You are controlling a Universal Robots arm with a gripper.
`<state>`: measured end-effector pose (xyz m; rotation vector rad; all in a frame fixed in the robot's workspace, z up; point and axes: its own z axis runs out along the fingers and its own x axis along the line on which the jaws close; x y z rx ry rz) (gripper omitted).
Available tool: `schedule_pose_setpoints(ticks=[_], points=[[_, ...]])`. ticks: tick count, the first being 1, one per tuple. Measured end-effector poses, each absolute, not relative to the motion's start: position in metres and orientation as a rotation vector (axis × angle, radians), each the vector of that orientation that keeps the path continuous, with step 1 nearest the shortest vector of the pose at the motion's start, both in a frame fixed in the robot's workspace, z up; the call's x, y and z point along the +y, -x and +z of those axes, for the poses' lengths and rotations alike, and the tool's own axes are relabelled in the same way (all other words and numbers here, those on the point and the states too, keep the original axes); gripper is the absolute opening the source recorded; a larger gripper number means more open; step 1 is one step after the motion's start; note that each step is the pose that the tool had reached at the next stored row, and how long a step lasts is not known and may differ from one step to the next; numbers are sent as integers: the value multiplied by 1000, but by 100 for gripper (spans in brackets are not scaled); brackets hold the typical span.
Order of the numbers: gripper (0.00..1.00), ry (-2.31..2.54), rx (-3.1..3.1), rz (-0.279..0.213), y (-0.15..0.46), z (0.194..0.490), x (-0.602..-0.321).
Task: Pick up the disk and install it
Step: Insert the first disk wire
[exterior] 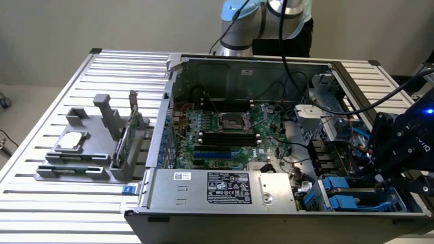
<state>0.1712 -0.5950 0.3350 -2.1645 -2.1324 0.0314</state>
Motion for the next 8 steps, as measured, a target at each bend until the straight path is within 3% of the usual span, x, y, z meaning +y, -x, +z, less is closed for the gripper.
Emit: schedule_pose_setpoints(ticks=[8], points=[[16,2160,-2138,33,-171,331,-595]])
